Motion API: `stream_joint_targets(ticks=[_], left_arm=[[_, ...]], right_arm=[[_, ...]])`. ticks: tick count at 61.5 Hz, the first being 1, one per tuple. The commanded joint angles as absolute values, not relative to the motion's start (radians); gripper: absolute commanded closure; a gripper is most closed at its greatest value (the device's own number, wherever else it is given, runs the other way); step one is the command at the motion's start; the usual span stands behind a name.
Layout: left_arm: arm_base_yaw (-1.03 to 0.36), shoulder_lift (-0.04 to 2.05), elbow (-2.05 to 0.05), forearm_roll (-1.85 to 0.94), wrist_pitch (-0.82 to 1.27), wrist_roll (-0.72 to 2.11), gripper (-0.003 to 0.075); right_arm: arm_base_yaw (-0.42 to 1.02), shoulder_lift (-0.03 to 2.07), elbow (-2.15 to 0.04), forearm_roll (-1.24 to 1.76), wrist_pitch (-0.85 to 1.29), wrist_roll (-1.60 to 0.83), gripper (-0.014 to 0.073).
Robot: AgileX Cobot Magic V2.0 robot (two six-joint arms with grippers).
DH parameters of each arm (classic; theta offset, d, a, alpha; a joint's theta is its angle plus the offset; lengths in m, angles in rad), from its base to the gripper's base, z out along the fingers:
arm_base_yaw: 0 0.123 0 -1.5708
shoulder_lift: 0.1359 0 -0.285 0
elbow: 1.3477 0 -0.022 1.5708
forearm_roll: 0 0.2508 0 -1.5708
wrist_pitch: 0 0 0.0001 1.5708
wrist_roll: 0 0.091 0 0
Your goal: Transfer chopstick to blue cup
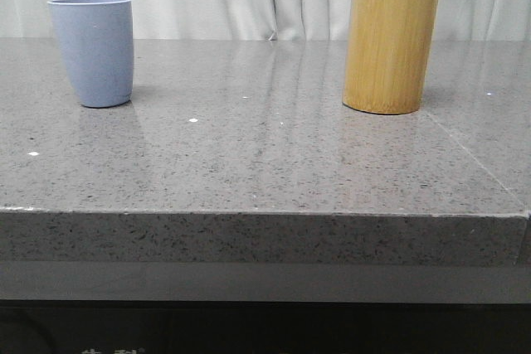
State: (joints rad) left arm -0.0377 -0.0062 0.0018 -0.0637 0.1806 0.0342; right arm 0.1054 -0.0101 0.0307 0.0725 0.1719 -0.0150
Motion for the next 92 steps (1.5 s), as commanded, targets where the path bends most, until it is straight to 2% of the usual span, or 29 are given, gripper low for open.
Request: stream_joint_targets(ticks=[1,71,92], left_arm=[[-0.036,-0.029,0.009,-0.07,0.091,0.028,0.0739],[-0.036,-0.029,0.009,-0.07,0.091,0.028,0.0739],[-0.036,-0.029,0.009,-0.07,0.0,0.028,0.0739]], right_arm=[[0.1,-0.031,0.023,0.064,0.089,-0.021,0.0644],[0.1,-0.031,0.023,0.064,0.089,-0.021,0.0644],[0.1,-0.031,0.022,0.064,0.006,-0.021,0.0644]])
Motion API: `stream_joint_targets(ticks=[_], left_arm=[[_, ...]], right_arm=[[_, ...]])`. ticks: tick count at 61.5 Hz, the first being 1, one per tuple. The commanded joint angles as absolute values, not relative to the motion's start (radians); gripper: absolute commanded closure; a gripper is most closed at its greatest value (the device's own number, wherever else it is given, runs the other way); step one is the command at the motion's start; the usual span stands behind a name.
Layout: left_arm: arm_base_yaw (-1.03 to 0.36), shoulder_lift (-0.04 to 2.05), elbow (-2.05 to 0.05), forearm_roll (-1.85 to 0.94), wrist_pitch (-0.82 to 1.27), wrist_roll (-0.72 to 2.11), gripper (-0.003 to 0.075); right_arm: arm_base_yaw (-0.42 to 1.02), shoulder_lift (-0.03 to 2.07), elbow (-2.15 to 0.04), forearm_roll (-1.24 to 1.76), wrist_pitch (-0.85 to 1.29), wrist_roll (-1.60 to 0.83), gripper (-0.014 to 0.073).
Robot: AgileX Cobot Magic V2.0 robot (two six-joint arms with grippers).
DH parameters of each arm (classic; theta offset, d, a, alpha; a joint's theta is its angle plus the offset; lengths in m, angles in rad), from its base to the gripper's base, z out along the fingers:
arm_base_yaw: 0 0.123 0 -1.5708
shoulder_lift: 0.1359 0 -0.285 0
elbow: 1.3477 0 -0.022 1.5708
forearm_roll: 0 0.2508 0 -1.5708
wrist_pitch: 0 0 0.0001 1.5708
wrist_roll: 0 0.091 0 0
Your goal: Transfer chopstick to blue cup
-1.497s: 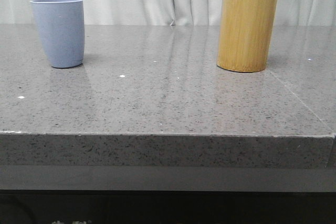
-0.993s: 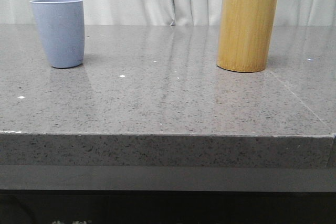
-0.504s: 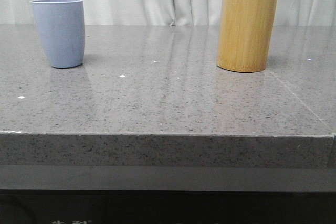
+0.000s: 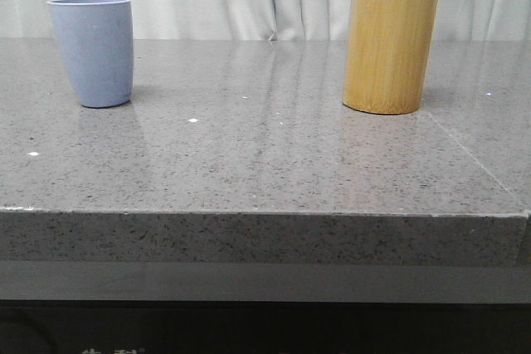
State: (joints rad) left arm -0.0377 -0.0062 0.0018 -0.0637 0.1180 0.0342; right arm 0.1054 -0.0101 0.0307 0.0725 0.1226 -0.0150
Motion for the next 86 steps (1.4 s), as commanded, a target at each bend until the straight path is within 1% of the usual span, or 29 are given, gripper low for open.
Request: stream_joint_targets(ticks=[1,9,16,25,33,37,46,55,63,66,68,69,72,73,76,77,78,80,82,83,85,86], left_arm=[[-0.036,-0.029,0.009,-0.07,0.0,0.028,0.0739],[-0.036,-0.029,0.009,-0.07,-0.048,0.028,0.0739],[-0.036,-0.029,-0.023,-0.075,-0.103,0.028,0.0739],[-0.036,-0.003,-0.172,-0.075,-0.013,0.028,0.0739],[-0.036,0.105,-0.347,-0.071,0.154,0.028,0.0739],[-0.036,0.201,-0.437,-0.069,0.228,0.028,0.0739],[-0.036,0.422,-0.586,-0.069,0.297,0.028,0.0739],[-0.036,0.55,-0.657,-0.072,0.295,0.028,0.0739],[-0.036,0.573,-0.665,-0.077,0.295,0.028,0.0738],[-0.036,0.573,-0.665,-0.077,0.297,0.028,0.0737],[-0.036,0.573,-0.665,-0.077,0.297,0.028,0.0731],[-0.036,0.573,-0.665,-0.077,0.297,0.028,0.0721],[-0.036,0.573,-0.665,-0.077,0.297,0.028,0.0675],[-0.036,0.573,-0.665,-0.077,0.296,0.028,0.0645],[-0.036,0.573,-0.665,-0.066,0.293,0.028,0.0568],[-0.036,0.573,-0.665,-0.062,0.293,0.028,0.0519],[-0.036,0.573,-0.665,-0.058,0.293,0.028,0.0482],[-0.036,0.573,-0.665,-0.046,0.293,0.028,0.0357],[-0.036,0.573,-0.665,-0.043,0.293,0.028,0.0269],[-0.036,0.573,-0.665,-0.043,0.293,0.028,0.0207],[-0.036,0.573,-0.665,-0.043,0.291,0.028,0.0119],[-0.036,0.573,-0.665,-0.043,0.291,0.028,0.009]], right_arm=[[0.1,-0.031,0.022,0.064,0.006,-0.021,0.0644],[0.101,-0.031,0.012,0.066,-0.058,-0.021,0.0644],[0.101,-0.031,-0.046,0.066,-0.046,-0.021,0.0644],[0.101,-0.021,-0.181,0.066,0.06,-0.021,0.0652],[0.101,0.053,-0.339,0.067,0.191,-0.021,0.0652],[0.101,0.125,-0.423,0.067,0.249,-0.021,0.0652],[0.101,0.285,-0.566,0.067,0.347,-0.021,0.0652],[0.101,0.392,-0.63,0.067,0.377,-0.021,0.0652],[0.101,0.406,-0.633,0.067,0.378,-0.021,0.0647],[0.101,0.406,-0.633,0.067,0.378,-0.021,0.0626],[0.101,0.406,-0.633,0.067,0.377,-0.021,0.0592],[0.101,0.406,-0.633,0.067,0.377,-0.021,0.0573],[0.101,0.406,-0.633,0.067,0.377,-0.021,0.047],[0.101,0.406,-0.633,0.067,0.377,-0.021,0.0421],[0.101,0.406,-0.633,0.067,0.377,-0.021,0.0313],[0.101,0.406,-0.633,0.067,0.377,-0.021,0.0257],[0.101,0.406,-0.633,0.067,0.377,-0.021,0.0221],[0.101,0.406,-0.633,0.067,0.377,-0.021,0.0123],[0.101,0.406,-0.633,0.067,0.377,-0.021,0.0069],[0.101,0.406,-0.633,0.067,0.377,-0.021,0.0034],[0.101,0.406,-0.633,0.067,0.377,-0.021,-0.0008],[0.101,0.406,-0.633,0.067,0.377,-0.021,-0.0021]])
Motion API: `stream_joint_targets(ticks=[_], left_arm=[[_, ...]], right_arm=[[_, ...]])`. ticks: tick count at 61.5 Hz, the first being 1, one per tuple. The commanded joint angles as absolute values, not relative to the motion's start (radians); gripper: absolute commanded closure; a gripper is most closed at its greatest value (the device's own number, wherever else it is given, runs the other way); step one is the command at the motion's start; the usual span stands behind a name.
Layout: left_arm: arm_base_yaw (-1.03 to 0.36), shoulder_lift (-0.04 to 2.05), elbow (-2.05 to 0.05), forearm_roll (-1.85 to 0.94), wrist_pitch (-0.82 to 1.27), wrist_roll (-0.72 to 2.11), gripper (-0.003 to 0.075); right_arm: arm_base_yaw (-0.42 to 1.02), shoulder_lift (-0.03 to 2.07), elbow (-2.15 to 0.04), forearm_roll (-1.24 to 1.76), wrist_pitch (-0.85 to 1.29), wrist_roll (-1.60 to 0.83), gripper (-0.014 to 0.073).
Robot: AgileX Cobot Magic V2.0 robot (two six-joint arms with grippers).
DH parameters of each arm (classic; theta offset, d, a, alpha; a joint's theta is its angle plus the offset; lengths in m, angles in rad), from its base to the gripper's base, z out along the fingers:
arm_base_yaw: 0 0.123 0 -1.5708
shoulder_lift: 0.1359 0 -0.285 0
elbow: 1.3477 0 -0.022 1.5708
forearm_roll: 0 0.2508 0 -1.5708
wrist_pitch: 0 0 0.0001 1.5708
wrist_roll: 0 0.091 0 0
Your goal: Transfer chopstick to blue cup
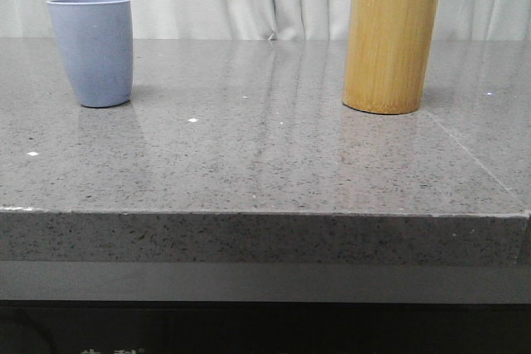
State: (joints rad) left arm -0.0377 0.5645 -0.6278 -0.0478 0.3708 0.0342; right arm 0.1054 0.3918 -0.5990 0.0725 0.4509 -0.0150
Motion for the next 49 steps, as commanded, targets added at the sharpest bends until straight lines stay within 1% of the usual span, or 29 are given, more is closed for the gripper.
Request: stream_joint_targets(ticks=[1,2,4,16,20,24,34,39,49], left_arm=[[-0.036,0.573,-0.665,-0.043,0.291,0.028,0.0066],[-0.036,0.573,-0.665,-0.043,0.291,0.028,0.0036],[-0.036,0.573,-0.665,-0.043,0.291,0.028,0.0012],[-0.036,0.573,-0.665,-0.043,0.269,0.028,0.0088],[-0.036,0.583,-0.675,-0.043,0.268,0.028,0.0098],[-0.036,0.616,-0.712,-0.043,0.314,0.028,0.0099],[-0.069,0.797,-0.905,-0.045,0.534,0.035,0.0099],[-0.113,0.919,-1.045,-0.045,0.652,0.035,0.0099],[-0.211,1.133,-1.286,-0.039,0.791,0.035,0.0099]], right_arm=[[0.101,0.406,-0.633,0.067,0.377,-0.021,-0.0031],[0.101,0.406,-0.633,0.067,0.377,-0.021,-0.0043],[0.101,0.406,-0.633,0.067,0.377,-0.021,-0.0048],[0.101,0.406,-0.633,0.067,0.377,-0.021,-0.0048],[0.101,0.406,-0.633,0.067,0.377,-0.021,-0.0048],[0.101,0.406,-0.633,0.067,0.377,-0.021,-0.0048],[0.101,0.406,-0.633,0.067,0.377,-0.021,-0.0048],[0.101,0.406,-0.633,0.067,0.377,-0.021,-0.0048],[0.101,0.406,-0.633,0.067,0.377,-0.021,-0.0048]])
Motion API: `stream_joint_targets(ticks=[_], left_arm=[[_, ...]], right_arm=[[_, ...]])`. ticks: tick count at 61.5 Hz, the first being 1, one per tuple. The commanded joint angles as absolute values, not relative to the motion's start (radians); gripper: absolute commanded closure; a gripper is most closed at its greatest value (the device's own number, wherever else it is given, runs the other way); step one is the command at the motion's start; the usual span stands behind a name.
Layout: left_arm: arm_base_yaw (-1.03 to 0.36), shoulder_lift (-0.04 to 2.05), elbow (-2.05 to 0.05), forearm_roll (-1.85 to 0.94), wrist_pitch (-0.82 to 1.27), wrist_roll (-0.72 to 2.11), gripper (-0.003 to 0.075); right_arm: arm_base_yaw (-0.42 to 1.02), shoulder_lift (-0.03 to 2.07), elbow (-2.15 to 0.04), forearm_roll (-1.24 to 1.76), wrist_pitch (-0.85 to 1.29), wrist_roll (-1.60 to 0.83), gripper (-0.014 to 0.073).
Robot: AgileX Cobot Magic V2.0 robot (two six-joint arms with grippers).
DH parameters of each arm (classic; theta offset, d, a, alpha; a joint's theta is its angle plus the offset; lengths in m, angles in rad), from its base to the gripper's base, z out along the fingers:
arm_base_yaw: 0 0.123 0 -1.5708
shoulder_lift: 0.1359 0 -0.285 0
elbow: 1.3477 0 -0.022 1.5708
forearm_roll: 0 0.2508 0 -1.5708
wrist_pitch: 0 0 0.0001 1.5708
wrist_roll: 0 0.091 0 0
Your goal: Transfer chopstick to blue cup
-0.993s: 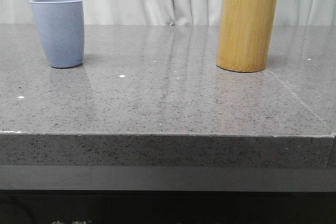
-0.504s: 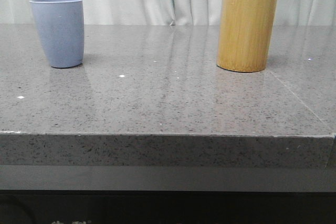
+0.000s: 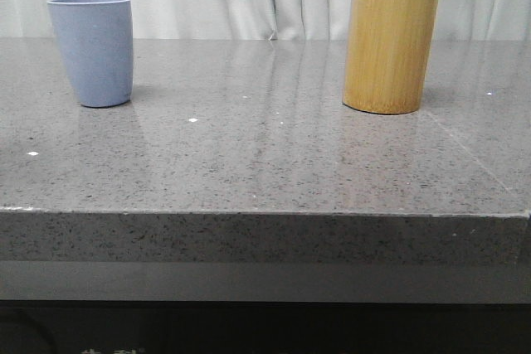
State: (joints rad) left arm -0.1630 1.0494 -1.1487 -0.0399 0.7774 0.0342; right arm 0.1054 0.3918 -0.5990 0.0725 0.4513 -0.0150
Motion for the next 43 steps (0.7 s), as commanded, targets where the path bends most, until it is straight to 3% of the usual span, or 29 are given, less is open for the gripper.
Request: stream_joint_targets(ticks=[1,30,43], left_arm=[[-0.219,1.161,-1.32,-0.039,0.809,0.035,0.0099],[-0.41,1.719,-1.993,0.01,1.265,0.035,0.0099],[-0.41,1.812,-2.055,0.027,1.268,0.031,0.0099]], right_arm=[[0.101,0.406,-0.633,0.067,0.377,-0.021,-0.0048],[0.101,0.406,-0.633,0.067,0.377,-0.021,-0.0048],[0.101,0.406,-0.633,0.067,0.378,-0.021,-0.0048]])
